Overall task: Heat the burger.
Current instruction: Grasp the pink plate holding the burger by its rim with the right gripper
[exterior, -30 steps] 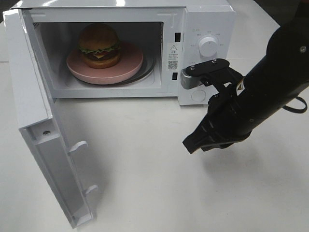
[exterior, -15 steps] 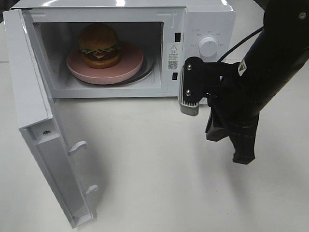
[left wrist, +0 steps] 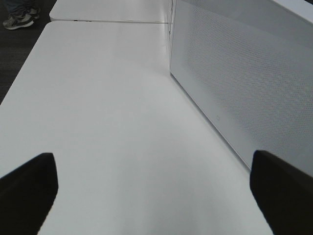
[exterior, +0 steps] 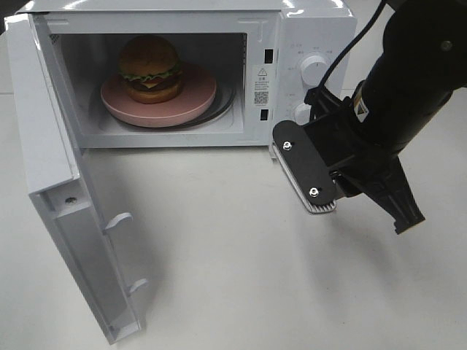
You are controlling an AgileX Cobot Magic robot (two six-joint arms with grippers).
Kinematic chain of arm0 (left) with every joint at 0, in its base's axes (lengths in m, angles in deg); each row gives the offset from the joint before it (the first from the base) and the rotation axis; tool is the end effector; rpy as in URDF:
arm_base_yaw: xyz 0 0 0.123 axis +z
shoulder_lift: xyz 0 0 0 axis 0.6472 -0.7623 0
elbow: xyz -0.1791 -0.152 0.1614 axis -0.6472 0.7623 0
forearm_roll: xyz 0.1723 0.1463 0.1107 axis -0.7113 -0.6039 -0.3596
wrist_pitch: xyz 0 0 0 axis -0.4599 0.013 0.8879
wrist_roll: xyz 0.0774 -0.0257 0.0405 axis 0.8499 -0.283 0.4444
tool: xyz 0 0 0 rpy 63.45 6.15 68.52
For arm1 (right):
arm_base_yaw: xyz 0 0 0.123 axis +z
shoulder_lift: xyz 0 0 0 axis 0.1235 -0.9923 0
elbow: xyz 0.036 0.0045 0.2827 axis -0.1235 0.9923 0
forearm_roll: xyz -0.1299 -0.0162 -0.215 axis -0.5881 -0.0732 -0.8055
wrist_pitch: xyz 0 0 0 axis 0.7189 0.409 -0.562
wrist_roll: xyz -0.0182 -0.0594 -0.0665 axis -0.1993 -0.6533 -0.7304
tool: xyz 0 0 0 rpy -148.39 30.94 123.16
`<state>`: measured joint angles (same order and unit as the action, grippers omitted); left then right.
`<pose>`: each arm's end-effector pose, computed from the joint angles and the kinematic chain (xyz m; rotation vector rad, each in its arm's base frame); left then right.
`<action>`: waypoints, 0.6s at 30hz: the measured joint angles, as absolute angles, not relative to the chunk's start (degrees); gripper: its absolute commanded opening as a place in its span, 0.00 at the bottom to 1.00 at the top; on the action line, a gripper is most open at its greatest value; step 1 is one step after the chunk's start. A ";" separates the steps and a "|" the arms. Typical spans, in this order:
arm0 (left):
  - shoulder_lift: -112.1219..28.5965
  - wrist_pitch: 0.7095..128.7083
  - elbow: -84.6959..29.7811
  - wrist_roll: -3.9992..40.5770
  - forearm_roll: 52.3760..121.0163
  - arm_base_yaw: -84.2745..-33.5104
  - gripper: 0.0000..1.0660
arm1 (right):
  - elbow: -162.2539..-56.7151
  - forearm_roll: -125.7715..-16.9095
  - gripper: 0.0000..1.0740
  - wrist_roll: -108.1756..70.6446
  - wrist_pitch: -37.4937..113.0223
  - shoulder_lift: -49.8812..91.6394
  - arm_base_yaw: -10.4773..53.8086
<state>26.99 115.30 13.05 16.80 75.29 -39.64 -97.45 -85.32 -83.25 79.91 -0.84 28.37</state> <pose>-0.0086 -0.0045 0.2812 0.0323 2.0353 -0.0340 0.2548 0.1648 0.2166 -2.3522 1.5376 -0.4049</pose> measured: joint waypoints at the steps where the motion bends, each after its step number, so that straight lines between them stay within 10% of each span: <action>1: 26.99 115.30 13.05 16.80 75.29 -39.64 0.94 | -97.45 -85.32 0.36 -83.25 79.91 -0.84 28.37; 11: 26.99 115.30 13.05 16.80 75.29 -39.64 0.94 | -100.95 -91.16 0.85 -72.19 71.60 -1.58 31.75; 18: 26.99 115.30 13.05 16.80 75.29 -39.64 0.94 | -106.56 -93.51 0.90 -69.33 70.85 -6.16 32.38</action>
